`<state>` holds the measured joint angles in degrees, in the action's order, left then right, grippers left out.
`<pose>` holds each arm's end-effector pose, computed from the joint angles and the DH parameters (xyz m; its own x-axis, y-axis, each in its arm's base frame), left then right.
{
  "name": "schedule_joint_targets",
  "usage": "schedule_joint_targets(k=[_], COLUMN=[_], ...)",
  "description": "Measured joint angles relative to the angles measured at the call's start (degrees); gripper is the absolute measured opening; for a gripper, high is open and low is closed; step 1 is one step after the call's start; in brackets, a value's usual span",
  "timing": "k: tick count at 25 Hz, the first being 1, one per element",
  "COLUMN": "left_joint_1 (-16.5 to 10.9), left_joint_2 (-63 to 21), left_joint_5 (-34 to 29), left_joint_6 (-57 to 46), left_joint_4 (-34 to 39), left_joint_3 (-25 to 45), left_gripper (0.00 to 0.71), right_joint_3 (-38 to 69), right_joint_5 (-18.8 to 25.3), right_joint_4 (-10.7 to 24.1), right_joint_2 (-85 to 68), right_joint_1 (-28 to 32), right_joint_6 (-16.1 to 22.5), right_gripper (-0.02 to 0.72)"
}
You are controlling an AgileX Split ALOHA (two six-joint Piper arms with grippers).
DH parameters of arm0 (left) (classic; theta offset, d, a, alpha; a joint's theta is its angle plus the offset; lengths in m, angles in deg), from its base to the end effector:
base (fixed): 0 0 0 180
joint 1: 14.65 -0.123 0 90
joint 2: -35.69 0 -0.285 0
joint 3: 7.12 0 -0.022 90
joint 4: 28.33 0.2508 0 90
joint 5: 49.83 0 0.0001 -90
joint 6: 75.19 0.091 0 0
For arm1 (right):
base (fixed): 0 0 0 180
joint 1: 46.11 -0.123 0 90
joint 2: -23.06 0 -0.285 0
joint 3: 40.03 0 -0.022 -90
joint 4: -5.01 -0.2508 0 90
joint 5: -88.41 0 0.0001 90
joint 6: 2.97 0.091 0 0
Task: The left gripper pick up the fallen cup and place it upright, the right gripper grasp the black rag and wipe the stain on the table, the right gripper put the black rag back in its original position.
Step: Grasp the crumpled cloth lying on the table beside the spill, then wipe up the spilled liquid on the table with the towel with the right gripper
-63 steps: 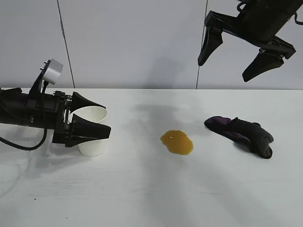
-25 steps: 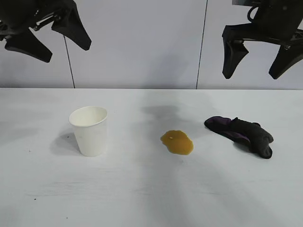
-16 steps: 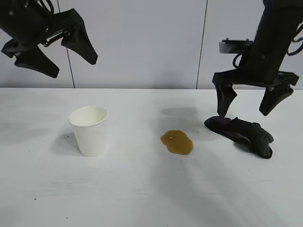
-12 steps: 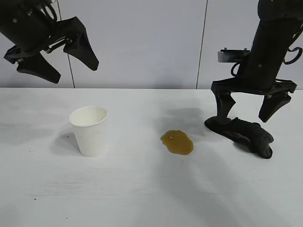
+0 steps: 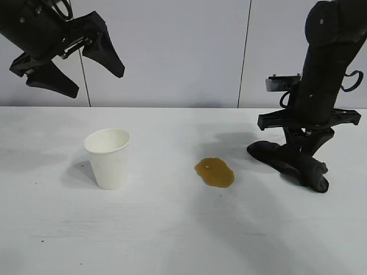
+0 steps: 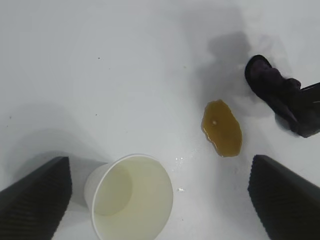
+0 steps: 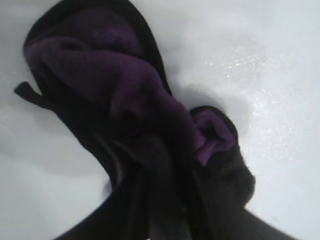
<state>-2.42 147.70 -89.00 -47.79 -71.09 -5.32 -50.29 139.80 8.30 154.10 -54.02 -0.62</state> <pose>0.3754 -0.1214 0.2390 -0.8515 0.0521 -0.5218 0.3148 0.8466 -0.4292 0.4227 0.0546 0.1385 -0.9818 -0.1312 -0.1373 -0.1263 0.9910 -0.0437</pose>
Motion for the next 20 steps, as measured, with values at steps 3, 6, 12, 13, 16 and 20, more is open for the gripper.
schedule_joint_targets(k=[3, 6, 12, 13, 16, 20], left_joint_1=[0.0, 0.0, 0.1, 0.1, 0.1, 0.1], left_joint_2=[0.0, 0.0, 0.0, 0.0, 0.0, 0.0], left_joint_5=[0.1, 0.2, 0.2, 0.2, 0.2, 0.2], left_joint_6=[0.0, 0.0, 0.0, 0.0, 0.0, -0.1], left_joint_4=[0.0, -0.1, -0.2, -0.2, -0.2, 0.2], left_joint_3=[0.0, 0.0, 0.0, 0.0, 0.0, 0.0], left_gripper=[0.693, 0.693, 0.693, 0.693, 0.693, 0.693], right_joint_3=[0.0, 0.0, 0.0, 0.0, -0.1, -0.2], right_joint_5=[-0.1, -0.1, -0.1, -0.1, -1.0, -3.4], right_joint_4=[-0.1, -1.3, -7.5, -8.1, -9.0, -11.2], right_joint_2=[0.1, 0.1, -1.1, -1.6, -2.5, -3.9], right_joint_1=[0.0, 0.0, -0.9, -1.6, -4.7, -9.8], right_joint_6=[0.5, 0.6, -0.6, -0.6, -0.9, -0.7], right_gripper=[0.04, 0.034, 0.033, 0.033, 0.033, 0.033])
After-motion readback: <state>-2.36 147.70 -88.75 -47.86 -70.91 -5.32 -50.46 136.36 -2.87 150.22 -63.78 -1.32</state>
